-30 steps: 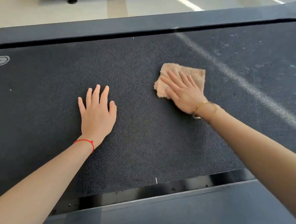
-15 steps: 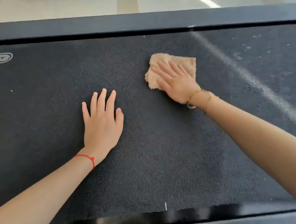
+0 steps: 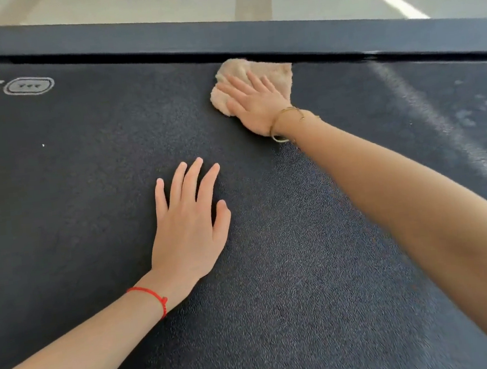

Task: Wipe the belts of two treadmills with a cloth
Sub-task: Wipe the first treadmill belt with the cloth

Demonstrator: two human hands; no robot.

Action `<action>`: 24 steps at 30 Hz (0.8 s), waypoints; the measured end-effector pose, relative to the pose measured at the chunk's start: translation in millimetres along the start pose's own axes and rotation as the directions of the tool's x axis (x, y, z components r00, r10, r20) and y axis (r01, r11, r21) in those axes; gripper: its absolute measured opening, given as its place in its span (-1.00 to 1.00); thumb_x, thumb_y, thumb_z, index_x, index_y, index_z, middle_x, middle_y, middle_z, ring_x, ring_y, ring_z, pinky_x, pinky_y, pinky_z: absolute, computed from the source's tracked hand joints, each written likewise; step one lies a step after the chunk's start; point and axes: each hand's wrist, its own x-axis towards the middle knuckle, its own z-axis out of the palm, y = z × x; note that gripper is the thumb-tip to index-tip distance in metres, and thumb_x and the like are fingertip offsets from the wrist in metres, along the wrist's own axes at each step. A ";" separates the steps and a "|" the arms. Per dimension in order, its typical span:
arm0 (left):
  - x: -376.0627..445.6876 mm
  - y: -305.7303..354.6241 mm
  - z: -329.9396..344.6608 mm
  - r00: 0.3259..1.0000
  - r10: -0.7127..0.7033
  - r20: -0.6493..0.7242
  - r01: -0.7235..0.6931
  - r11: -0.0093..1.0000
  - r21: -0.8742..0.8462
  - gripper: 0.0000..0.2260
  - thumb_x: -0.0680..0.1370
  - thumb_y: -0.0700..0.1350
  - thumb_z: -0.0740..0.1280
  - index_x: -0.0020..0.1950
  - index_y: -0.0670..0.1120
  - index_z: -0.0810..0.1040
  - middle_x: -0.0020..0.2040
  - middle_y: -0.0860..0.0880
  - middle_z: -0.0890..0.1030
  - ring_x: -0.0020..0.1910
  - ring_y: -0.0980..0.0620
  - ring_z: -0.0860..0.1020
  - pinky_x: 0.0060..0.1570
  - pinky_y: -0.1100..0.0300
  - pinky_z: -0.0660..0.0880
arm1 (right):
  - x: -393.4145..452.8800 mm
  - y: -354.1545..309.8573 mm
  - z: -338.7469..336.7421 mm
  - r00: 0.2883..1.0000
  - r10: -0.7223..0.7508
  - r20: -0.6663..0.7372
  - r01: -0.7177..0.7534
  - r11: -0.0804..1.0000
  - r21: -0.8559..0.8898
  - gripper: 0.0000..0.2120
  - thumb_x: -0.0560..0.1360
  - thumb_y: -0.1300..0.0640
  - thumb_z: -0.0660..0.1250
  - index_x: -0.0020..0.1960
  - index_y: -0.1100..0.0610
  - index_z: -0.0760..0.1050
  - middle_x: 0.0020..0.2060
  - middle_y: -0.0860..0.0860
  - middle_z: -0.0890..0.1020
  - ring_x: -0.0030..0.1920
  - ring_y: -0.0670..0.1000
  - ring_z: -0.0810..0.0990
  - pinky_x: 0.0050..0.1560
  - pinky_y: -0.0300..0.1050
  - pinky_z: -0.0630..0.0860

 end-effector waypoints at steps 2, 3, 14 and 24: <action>-1.0 0.1 -0.7 1.000 0.004 0.002 -0.004 1.000 -0.005 -0.51 0.66 0.03 -0.02 0.60 -0.02 0.15 0.61 -0.05 0.14 0.60 -0.05 0.04 0.54 -0.19 0.00 | -15.6 18.7 0.5 0.999 -0.030 -0.022 0.030 0.999 -0.012 -0.53 0.69 -0.09 -0.15 0.60 -0.16 -0.03 0.60 -0.09 -0.01 0.59 0.12 -0.10 0.55 0.08 -0.20; -1.7 0.1 -1.4 1.000 0.006 0.006 -0.006 1.000 -0.009 -0.50 0.66 0.04 -0.01 0.60 -0.02 0.15 0.61 -0.04 0.14 0.60 -0.05 0.03 0.54 -0.19 -0.01 | -21.3 32.7 -1.8 0.999 0.015 -0.046 -0.016 1.000 -0.018 -0.53 0.69 -0.09 -0.16 0.60 -0.17 -0.03 0.60 -0.08 -0.02 0.59 0.12 -0.10 0.55 0.08 -0.19; -1.3 4.8 -4.2 1.000 -0.012 -0.005 0.012 1.000 -0.023 -0.49 0.63 0.05 0.00 0.58 -0.01 0.18 0.60 -0.04 0.15 0.60 -0.05 0.05 0.54 -0.20 0.00 | -84.3 43.0 -3.7 0.989 0.147 -0.024 -0.148 0.988 -0.049 -0.52 0.69 -0.06 -0.16 0.60 -0.14 -0.11 0.61 -0.06 -0.07 0.59 0.20 -0.14 0.55 0.19 -0.16; -2.0 2.4 -4.9 1.000 -0.002 -0.025 0.000 0.998 -0.064 -0.53 0.65 0.01 0.10 0.57 -0.02 0.22 0.59 -0.05 0.19 0.59 -0.05 0.07 0.54 -0.20 -0.02 | -180.9 32.3 9.8 0.999 0.033 -0.038 -0.034 0.999 -0.041 -0.52 0.69 -0.11 -0.15 0.59 -0.20 -0.12 0.60 -0.12 -0.11 0.59 0.07 -0.18 0.54 0.04 -0.27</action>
